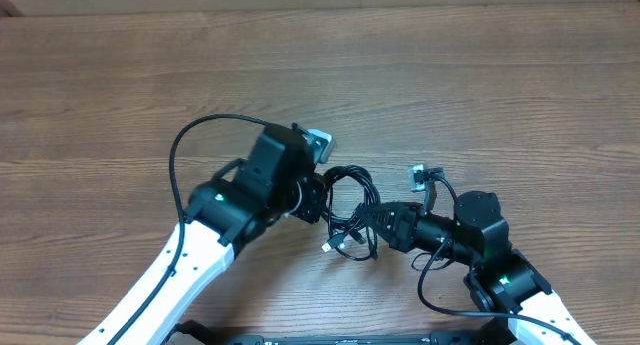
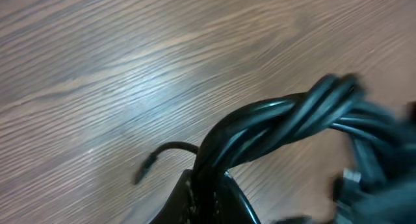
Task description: Untangle cables
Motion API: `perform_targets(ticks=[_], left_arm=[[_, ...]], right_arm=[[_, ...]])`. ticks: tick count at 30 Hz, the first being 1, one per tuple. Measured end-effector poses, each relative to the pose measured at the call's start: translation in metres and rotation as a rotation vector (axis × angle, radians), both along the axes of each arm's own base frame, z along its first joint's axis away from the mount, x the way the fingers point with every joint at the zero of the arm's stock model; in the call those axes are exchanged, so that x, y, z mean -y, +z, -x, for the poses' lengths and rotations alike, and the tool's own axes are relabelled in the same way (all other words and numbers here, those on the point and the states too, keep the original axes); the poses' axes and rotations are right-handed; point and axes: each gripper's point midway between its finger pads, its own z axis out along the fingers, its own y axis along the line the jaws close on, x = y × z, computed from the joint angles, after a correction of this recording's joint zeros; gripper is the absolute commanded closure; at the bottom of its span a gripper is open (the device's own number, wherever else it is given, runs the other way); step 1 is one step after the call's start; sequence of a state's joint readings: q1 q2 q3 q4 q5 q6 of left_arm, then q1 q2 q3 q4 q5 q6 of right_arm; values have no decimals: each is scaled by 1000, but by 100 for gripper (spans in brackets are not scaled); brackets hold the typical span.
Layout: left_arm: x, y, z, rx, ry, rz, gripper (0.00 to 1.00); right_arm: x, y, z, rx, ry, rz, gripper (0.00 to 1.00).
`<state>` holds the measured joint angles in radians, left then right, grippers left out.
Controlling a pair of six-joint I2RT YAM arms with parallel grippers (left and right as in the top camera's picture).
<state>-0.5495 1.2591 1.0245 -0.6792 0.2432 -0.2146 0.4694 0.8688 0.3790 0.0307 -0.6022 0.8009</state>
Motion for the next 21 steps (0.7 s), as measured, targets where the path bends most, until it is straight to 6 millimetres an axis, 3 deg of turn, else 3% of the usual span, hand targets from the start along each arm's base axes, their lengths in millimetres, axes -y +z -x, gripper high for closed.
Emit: perform_targets(ticks=[4,8,11,14,18,21], left_arm=[[7,13,-5,-9,-85,150,96],[12,31,3,-3,-236,294,96],[13,36,10,-15,-282,338,96],[14,40,16,-29,-313,372,96],[22,54,31,-38,-413,468,96],[30,74,49,-13,-550,579,96]], right_arm=[[7,-18,-15,-85,-106,37,96],[9,-28,-22,-146,-156,43,90],[9,-32,-22,-166,-166,50,74],[12,-38,-23,-187,-186,64,71],[13,-40,-22,-202,-191,70,69],[23,-60,-19,-268,-240,135,62]])
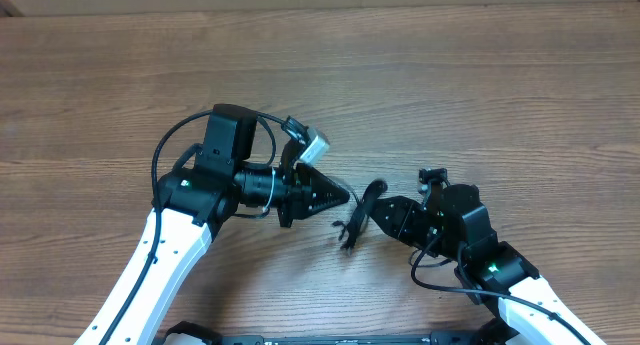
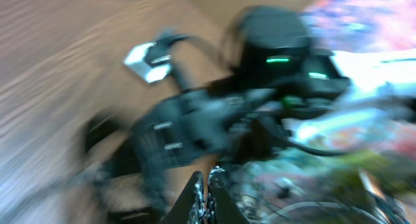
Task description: Untangle cables
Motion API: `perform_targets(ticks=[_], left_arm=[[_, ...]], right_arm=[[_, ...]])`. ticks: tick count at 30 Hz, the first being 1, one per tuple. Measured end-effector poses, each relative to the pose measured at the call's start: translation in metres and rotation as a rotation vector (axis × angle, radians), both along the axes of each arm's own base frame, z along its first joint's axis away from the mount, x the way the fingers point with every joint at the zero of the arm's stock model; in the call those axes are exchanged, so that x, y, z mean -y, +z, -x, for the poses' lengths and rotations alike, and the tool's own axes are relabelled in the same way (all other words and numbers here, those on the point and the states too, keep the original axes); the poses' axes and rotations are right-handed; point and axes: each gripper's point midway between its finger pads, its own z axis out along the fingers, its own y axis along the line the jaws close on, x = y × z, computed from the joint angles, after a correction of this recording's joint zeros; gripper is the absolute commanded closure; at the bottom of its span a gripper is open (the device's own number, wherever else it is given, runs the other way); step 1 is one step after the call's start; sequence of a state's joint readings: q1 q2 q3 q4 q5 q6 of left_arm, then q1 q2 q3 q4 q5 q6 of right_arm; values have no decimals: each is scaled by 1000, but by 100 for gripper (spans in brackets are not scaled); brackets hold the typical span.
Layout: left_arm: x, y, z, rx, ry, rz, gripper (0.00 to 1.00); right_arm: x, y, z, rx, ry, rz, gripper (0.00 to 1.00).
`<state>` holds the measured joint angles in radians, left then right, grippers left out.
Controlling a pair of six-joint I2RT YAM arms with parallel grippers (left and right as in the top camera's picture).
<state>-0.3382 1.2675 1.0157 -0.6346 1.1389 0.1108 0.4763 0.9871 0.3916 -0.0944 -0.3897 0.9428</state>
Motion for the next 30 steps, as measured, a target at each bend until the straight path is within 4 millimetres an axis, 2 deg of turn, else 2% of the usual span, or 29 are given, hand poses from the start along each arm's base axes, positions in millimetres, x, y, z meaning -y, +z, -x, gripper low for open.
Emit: perform_targets(ticks=[4,6,8,9,11,13,14,16,20,21,22,23,26,28,30], left_arm=[[3,12,11,24,-76,76,96],[2,9,8,31,-59,54,96],[-2,-6,-4,3,27,-35,96],[-6,-14,-9,-23,75,-85,96],[-18,-36,-21,-87,200,-213,81],[-33,-56,-30,-150,323,-331,71],[-40,-62,-35,-169,381,-375,67],[-47,-69,-41,-188,448,-418,64],[-53,-70,-52,-179,516,-435,50],[-52,-68,-56,-173,531,-427,28],[-52,-66,-59,-168,542,-421,17],[-52,-66,-64,-168,562,-417,11],[-45,-81,-80,-221,621,-427,15],[-32,-99,-91,-255,634,-437,30],[-11,-126,-98,-277,616,-466,35]], right_arm=[[8,-12,2,-35,-32,46,52],[10,-14,1,-40,-43,56,48],[11,-14,1,-38,-44,60,45],[11,-14,2,-41,-45,61,40],[13,-14,4,-48,-44,67,20],[15,-10,7,-33,-31,88,0],[16,-5,8,-20,-21,99,0],[19,9,7,5,-14,125,0],[36,55,0,78,-75,161,0],[40,74,-3,118,-97,157,0],[43,90,-6,158,-113,148,1],[44,106,-7,196,-123,134,0],[45,149,-6,305,-140,79,0],[46,161,-3,340,-143,54,0],[44,164,1,333,-133,27,0]])
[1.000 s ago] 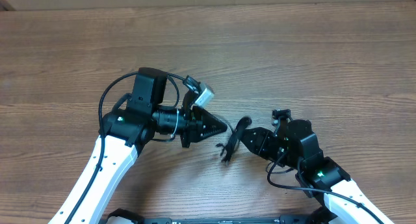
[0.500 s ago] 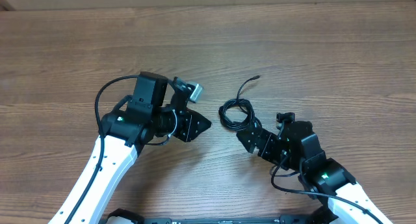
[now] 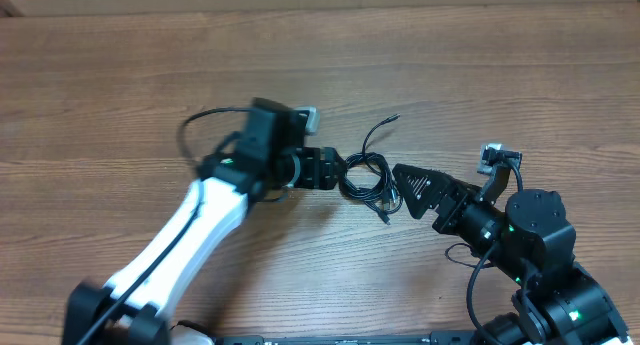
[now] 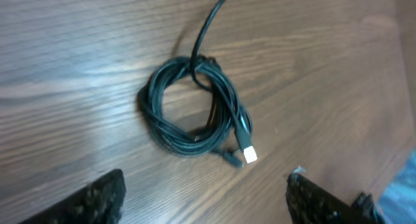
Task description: Untangle cables
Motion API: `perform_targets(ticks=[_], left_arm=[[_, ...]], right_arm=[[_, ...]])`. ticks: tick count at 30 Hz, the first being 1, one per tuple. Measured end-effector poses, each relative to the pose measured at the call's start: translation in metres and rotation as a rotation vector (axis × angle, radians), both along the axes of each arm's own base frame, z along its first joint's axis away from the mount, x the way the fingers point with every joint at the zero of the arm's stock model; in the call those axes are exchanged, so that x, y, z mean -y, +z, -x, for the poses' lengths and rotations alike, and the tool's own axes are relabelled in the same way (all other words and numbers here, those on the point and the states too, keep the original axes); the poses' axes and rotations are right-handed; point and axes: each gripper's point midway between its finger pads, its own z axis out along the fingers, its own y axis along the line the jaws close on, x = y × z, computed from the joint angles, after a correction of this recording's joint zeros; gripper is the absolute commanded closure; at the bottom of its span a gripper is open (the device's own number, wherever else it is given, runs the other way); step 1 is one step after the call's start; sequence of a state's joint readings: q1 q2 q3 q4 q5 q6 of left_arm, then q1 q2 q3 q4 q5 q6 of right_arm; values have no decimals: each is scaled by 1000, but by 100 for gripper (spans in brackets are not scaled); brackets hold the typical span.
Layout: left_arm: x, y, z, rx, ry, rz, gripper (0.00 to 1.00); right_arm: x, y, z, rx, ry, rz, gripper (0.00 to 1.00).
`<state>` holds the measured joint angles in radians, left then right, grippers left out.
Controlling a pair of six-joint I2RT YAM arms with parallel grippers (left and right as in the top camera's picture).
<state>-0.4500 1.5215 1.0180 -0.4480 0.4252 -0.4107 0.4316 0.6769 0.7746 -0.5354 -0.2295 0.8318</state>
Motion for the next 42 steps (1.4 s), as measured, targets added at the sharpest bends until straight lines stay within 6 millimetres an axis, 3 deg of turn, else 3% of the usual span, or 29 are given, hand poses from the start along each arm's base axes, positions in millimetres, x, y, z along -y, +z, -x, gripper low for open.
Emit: perform_targets(ticks=[2,6,9,13,16,22,24,25,28,31,35,37,39,42], left_arm=[[18,-35,0,-40,-10,-57,35],[30,-83,3,-107,13,-129,35],[28,-102,-3,-127,51,-152,35],[21,-111,-13,-117,124,-186,37],[18,-109,-25,-83,190,-193,50],[23,-115,-36,-43,233,-192,64],[32,-117,-35,-40,216,-189,95],[39,-119,-32,-48,201,-184,96],[52,-119,-25,-58,146,-166,96],[51,-121,-14,-88,78,-180,96],[8,-115,9,-222,80,-263,96],[-26,-99,13,-256,141,-282,95],[-49,-67,14,-241,197,-265,96],[-63,-22,18,-165,226,-222,96]], right_arm=[[-8,-4,6,-37,48,-18,0],[-12,-17,17,-110,89,-16,0],[-12,-22,21,-139,99,-13,0],[-12,-24,23,-151,105,-14,1],[-13,-24,23,-152,107,-15,0],[-14,-29,21,-174,106,-8,0],[-14,-30,20,-177,105,-7,0],[-14,-31,20,-179,106,-7,0],[-15,-35,18,-196,105,-1,0],[-15,-48,20,-256,104,18,0],[-20,-69,19,-354,123,40,0],[-24,-82,17,-406,132,53,0],[-29,-98,15,-476,151,63,0],[-36,-117,16,-567,180,69,0]])
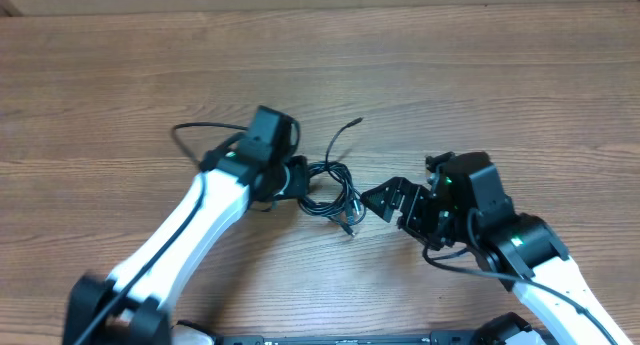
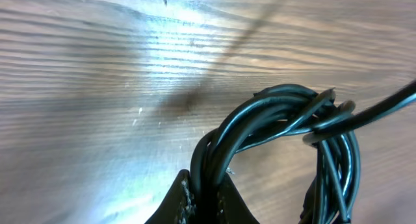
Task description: Untangle cables
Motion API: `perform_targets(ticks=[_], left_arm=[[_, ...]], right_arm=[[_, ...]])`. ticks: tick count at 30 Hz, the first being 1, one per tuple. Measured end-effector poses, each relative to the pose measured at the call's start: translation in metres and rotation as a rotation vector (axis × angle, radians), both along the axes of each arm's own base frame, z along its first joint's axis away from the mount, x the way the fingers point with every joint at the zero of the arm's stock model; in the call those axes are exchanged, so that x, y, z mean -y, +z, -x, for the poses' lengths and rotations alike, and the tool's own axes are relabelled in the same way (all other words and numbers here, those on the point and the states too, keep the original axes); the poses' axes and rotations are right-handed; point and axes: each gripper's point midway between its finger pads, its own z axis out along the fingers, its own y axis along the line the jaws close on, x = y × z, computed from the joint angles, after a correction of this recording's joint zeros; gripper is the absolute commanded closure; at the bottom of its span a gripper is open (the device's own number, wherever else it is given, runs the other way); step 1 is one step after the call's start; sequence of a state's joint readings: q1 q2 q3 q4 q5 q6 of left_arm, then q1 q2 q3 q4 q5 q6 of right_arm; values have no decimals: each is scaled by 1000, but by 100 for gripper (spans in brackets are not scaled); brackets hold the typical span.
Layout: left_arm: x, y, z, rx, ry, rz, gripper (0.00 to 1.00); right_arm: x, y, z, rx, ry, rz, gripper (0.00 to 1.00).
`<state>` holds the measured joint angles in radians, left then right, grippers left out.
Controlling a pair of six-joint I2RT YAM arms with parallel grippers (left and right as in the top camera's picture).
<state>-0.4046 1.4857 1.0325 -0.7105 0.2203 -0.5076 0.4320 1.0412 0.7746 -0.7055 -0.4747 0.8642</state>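
Observation:
A black cable coil lies on the wooden table, its strands twisted together. One loose end runs up and to the right, and a small light plug sticks out below. My left gripper is shut on the coil's left side. In the left wrist view the twisted strands rise from between the fingertips and loop to the right. My right gripper points at the coil from the right, a short gap away. Whether its jaws are open or shut is not visible from above.
The wooden table runs all around the arms. The left arm's own black cable arcs out to the left of its wrist. The right arm's body fills the lower right.
My left gripper was open above the coil lying free on the table; now it is shut on the coil's left side. The coil sits further left. My right gripper has come closer to it.
First both grippers held the tangled bundle between them. Then the left gripper was shut and apart from it, with the bundle hanging at the right gripper. Later the coil lay free on the table under the open left gripper. Now the left gripper grips it.

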Motion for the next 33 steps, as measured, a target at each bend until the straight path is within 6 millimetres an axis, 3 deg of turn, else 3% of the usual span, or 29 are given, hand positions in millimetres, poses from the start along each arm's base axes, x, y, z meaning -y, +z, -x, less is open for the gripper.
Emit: perform_targets(ticks=[2,4,6,7,8,11,15,27,33], left_arm=[[-5,33,5,96,-32,20,96],[-8,43,13,116,-64,12,96],[-11,43,19,109,-85,-1,96],[-12,42,22,102,-97,-9,96],[-13,40,25,92,-108,-17,96],[-13,39,29,86,-147,-25,96],[-4,41,35,98,-243,5,96],[6,45,41,110,-334,53,96],[11,46,46,96,-353,86,96]], right_arm=[[-4,-13,1,-62,17,3,3],[-6,-18,2,-88,25,3,14],[-7,-20,3,-102,30,0,47],[-8,-20,2,-99,32,-1,56],[-8,-19,2,-96,33,-6,76],[-10,-18,0,-90,33,-14,90],[-12,-14,-3,-68,37,-27,96],[-20,-4,-10,-21,56,-70,96],[-20,-4,-10,-20,58,-73,83]])
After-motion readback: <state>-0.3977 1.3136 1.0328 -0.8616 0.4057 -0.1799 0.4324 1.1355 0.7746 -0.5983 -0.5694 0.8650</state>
